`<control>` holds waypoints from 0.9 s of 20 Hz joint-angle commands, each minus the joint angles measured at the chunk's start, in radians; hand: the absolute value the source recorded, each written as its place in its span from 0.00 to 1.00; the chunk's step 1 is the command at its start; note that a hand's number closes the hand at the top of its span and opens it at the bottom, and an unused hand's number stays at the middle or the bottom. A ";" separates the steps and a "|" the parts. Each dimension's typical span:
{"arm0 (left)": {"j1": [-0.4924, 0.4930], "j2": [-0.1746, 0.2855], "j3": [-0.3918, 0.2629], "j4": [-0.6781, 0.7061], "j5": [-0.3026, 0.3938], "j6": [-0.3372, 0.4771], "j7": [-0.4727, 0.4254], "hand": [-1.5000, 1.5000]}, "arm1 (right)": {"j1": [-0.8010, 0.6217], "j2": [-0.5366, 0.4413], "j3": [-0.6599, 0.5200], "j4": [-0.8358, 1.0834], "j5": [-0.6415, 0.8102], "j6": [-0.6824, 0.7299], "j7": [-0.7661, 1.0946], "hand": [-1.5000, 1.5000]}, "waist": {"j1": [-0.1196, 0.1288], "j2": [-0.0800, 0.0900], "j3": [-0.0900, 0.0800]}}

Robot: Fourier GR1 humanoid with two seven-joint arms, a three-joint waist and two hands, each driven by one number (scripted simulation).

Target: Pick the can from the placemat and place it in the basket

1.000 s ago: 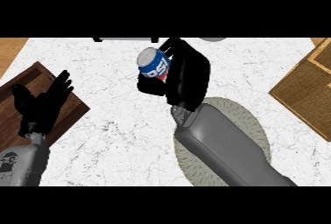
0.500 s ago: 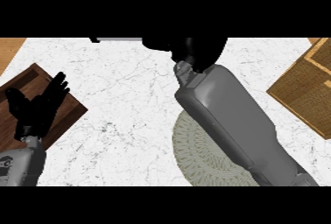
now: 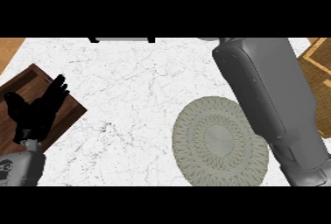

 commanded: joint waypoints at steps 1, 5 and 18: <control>-0.025 0.026 0.027 0.033 0.011 -0.013 0.003 0.50 | -0.025 -0.055 -0.055 0.059 0.045 0.084 0.094 1.00 | -0.003 0.003 -0.001; -0.012 -0.003 0.008 -0.001 0.011 0.001 0.034 0.50 | -0.020 -0.104 -0.109 0.055 0.070 0.103 0.088 1.00 | -0.002 0.001 0.000; 0.063 -0.004 0.009 -0.083 0.011 -0.016 0.029 0.50 | 0.319 -0.248 -0.253 -0.133 -0.068 0.076 -0.165 1.00 | 0.001 0.000 0.001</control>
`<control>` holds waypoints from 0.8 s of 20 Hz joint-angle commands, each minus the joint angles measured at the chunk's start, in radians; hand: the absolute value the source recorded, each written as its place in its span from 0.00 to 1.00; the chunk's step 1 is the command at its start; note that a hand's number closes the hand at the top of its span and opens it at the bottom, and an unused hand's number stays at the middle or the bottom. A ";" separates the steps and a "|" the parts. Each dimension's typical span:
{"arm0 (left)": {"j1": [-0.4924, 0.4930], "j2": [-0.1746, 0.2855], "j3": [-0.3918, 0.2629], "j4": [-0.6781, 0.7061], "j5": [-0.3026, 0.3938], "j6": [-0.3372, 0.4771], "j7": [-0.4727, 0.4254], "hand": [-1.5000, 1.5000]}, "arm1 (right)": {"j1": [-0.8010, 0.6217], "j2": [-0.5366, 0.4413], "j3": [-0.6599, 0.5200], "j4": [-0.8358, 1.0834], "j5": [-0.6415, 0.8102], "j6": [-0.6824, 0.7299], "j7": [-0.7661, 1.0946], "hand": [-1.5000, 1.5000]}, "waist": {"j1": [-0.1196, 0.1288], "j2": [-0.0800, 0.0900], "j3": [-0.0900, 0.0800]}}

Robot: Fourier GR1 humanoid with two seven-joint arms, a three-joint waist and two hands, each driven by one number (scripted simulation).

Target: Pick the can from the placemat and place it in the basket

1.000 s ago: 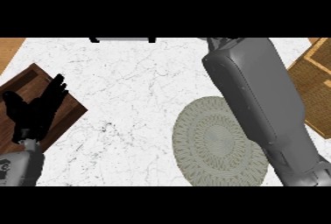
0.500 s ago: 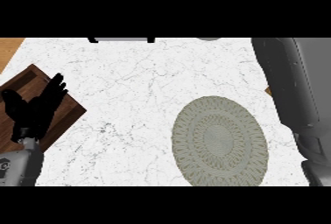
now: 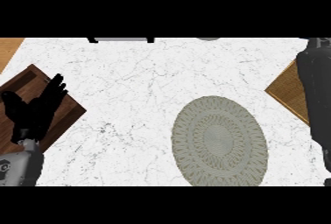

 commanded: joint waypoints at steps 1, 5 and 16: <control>-0.006 -0.022 -0.021 0.025 -0.039 0.026 -0.033 0.50 | 0.100 -0.060 -0.101 0.024 -0.098 -0.098 -0.122 1.00 | 0.001 0.005 0.000; -0.029 0.008 0.015 0.032 0.001 -0.008 -0.002 0.50 | 0.106 -0.018 -0.092 0.103 -0.071 -0.179 -0.139 1.00 | 0.010 0.005 0.000; -0.002 -0.024 -0.004 -0.024 -0.019 0.018 0.019 0.50 | 0.221 -0.039 -0.173 0.062 -0.124 -0.287 -0.178 0.00 | 0.005 0.001 0.000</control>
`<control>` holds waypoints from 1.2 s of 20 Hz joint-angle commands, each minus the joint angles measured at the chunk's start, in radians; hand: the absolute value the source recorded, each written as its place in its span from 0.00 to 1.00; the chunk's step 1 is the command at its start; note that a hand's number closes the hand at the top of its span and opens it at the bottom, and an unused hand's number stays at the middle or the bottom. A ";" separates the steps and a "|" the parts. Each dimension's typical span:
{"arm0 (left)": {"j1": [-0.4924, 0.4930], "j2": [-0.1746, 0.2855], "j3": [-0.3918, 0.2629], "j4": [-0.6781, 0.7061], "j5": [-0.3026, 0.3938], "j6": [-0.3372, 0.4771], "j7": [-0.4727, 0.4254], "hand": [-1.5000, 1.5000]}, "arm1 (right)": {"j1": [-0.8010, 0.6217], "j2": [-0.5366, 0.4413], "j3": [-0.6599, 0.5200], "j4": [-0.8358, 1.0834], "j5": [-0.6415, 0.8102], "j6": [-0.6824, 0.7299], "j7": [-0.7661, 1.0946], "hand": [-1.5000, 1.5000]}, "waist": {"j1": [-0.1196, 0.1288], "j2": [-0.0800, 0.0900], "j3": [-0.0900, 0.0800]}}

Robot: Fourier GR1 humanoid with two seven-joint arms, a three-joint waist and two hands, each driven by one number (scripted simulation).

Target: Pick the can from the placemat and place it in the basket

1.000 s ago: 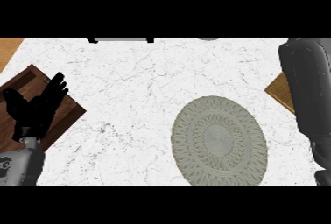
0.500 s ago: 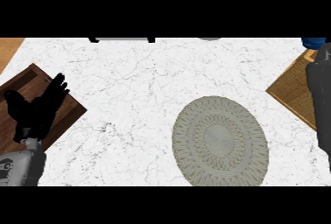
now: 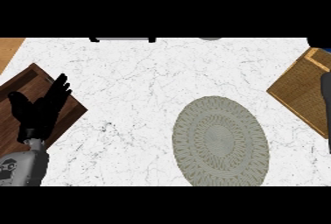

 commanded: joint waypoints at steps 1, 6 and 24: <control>0.014 0.030 0.029 0.006 0.032 -0.048 -0.003 0.50 | 0.008 -0.016 -0.011 0.046 -0.062 -0.041 -0.085 0.00 | 0.002 -0.001 0.000; 0.012 0.046 0.042 0.006 0.040 -0.060 0.013 0.50 | -0.007 -0.043 -0.038 -0.028 -0.095 -0.071 -0.085 0.00 | -0.001 -0.002 -0.001; 0.019 0.035 0.041 -0.035 0.026 -0.022 0.054 0.50 | 0.650 -0.041 -0.412 -0.795 -0.658 0.107 -0.083 0.00 | -0.045 -0.013 0.001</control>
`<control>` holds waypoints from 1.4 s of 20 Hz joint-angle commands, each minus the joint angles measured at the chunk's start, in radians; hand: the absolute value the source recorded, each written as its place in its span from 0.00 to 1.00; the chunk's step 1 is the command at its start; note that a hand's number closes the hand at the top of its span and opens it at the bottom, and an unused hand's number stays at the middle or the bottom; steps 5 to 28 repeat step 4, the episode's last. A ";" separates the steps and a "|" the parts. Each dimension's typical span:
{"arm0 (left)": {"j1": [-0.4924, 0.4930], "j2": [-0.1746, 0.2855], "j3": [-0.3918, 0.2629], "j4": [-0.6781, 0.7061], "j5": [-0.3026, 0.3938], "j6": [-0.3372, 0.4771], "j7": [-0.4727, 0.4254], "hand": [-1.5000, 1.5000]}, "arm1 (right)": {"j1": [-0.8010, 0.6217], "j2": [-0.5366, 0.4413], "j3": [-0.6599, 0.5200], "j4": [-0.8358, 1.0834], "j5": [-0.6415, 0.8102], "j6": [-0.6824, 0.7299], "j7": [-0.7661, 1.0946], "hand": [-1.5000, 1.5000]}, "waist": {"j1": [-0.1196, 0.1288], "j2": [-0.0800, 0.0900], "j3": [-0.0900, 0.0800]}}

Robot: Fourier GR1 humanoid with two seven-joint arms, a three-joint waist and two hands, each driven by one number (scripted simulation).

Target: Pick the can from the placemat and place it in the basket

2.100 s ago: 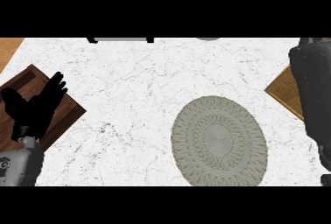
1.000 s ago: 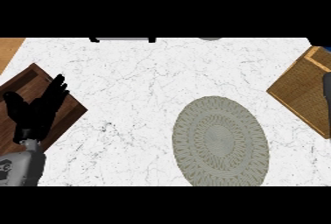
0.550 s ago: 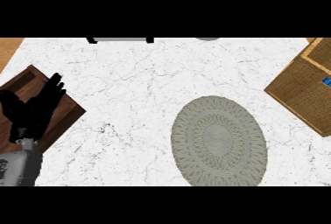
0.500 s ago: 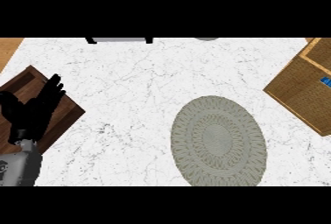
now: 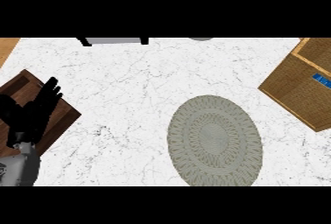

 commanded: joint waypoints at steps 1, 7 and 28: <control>0.039 -0.006 0.004 -0.029 -0.004 0.012 -0.001 0.50 | 0.217 0.001 -0.093 -0.205 -0.208 0.172 -0.001 0.00 | -0.017 -0.006 0.000; 0.029 -0.012 -0.005 -0.022 0.016 -0.018 -0.002 0.50 | 0.353 0.037 -0.191 -0.295 -0.329 0.234 -0.045 0.00 | 0.001 0.002 0.000; 0.029 -0.012 -0.005 -0.022 0.016 -0.018 -0.002 0.50 | 0.353 0.037 -0.191 -0.295 -0.329 0.234 -0.045 0.00 | 0.001 0.002 0.000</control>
